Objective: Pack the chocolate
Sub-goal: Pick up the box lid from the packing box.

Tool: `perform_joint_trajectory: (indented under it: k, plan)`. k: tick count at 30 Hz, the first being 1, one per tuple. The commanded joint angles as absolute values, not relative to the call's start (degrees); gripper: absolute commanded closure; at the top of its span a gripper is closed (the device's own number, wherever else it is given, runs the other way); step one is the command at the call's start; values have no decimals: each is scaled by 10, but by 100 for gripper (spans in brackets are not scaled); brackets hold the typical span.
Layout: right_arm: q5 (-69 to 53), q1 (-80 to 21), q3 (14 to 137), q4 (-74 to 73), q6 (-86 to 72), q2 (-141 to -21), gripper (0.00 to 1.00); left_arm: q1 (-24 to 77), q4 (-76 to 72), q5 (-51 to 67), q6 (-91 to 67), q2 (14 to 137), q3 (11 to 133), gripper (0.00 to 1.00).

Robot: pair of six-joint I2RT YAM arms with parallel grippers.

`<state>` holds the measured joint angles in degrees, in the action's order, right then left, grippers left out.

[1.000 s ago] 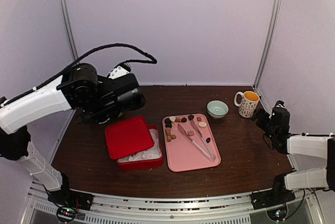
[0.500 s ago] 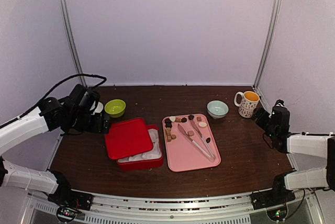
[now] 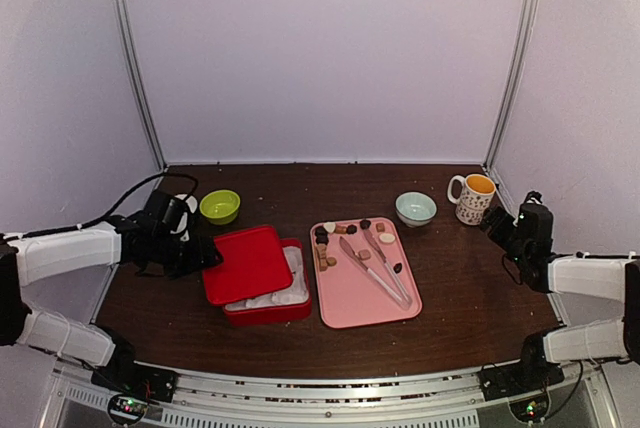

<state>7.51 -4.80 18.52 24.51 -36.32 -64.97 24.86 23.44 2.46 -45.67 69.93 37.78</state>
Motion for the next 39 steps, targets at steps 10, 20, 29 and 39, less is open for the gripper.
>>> perform_joint_trajectory:
  k: [10,20,29,39]
  plan:
    - [78,-52,198,244,-360,-648,0,220,45,68,-548,719,303,46]
    - [77,-52,200,243,-361,-650,0,209,67,41,-550,681,286,88]
    - [73,-52,202,242,-362,-653,0,154,128,46,-534,578,285,100]
    - [72,-52,205,238,-361,-656,0,79,239,62,-503,464,335,100]
